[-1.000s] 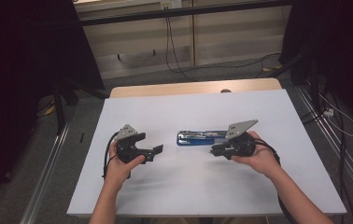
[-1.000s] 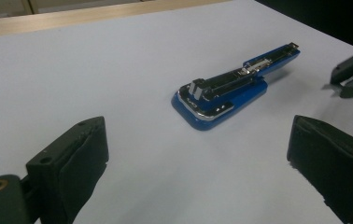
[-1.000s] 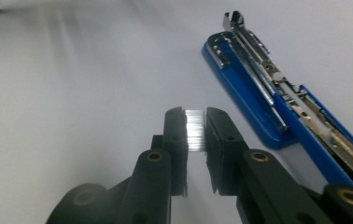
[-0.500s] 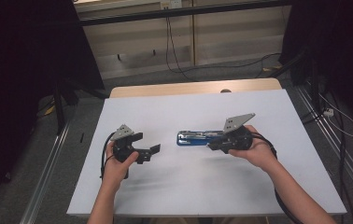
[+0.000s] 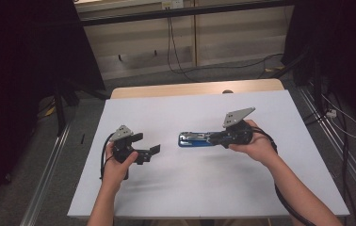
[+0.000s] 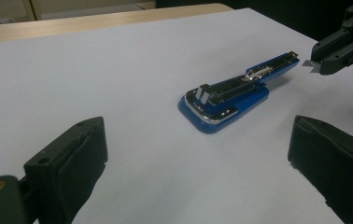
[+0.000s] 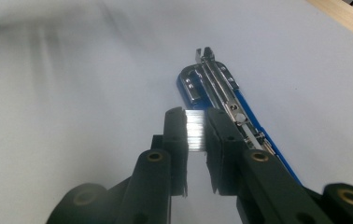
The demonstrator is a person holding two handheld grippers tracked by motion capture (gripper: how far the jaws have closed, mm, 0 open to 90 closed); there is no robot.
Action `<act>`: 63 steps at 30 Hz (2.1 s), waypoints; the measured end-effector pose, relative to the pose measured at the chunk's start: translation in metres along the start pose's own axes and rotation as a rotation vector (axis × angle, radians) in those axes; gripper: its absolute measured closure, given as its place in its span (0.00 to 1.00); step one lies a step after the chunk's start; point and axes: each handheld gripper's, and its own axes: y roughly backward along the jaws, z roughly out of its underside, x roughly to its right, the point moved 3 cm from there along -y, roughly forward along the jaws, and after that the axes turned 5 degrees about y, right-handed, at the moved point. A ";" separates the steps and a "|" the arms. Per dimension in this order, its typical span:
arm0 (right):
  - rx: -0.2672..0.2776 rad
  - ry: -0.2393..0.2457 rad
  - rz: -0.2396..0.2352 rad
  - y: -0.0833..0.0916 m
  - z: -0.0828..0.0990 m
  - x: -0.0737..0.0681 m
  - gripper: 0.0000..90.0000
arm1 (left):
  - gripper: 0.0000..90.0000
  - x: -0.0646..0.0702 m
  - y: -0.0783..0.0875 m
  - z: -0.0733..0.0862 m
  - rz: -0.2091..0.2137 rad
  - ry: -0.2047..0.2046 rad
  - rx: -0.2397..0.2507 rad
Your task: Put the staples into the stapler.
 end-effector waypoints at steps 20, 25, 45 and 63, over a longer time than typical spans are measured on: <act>0.008 0.019 -0.011 -0.001 -0.006 0.024 0.88 | 0.06 0.003 -0.003 0.000 -0.003 -0.015 -0.018; 0.010 0.020 -0.021 -0.005 -0.010 0.026 0.88 | 0.06 0.003 -0.003 0.000 -0.002 -0.017 -0.019; -0.007 0.071 -0.061 -0.029 -0.025 0.034 0.88 | 0.06 0.003 -0.004 0.001 -0.004 -0.022 -0.030; 0.000 0.099 -0.091 -0.043 -0.031 0.043 0.88 | 0.06 0.003 -0.005 0.002 -0.012 -0.029 -0.044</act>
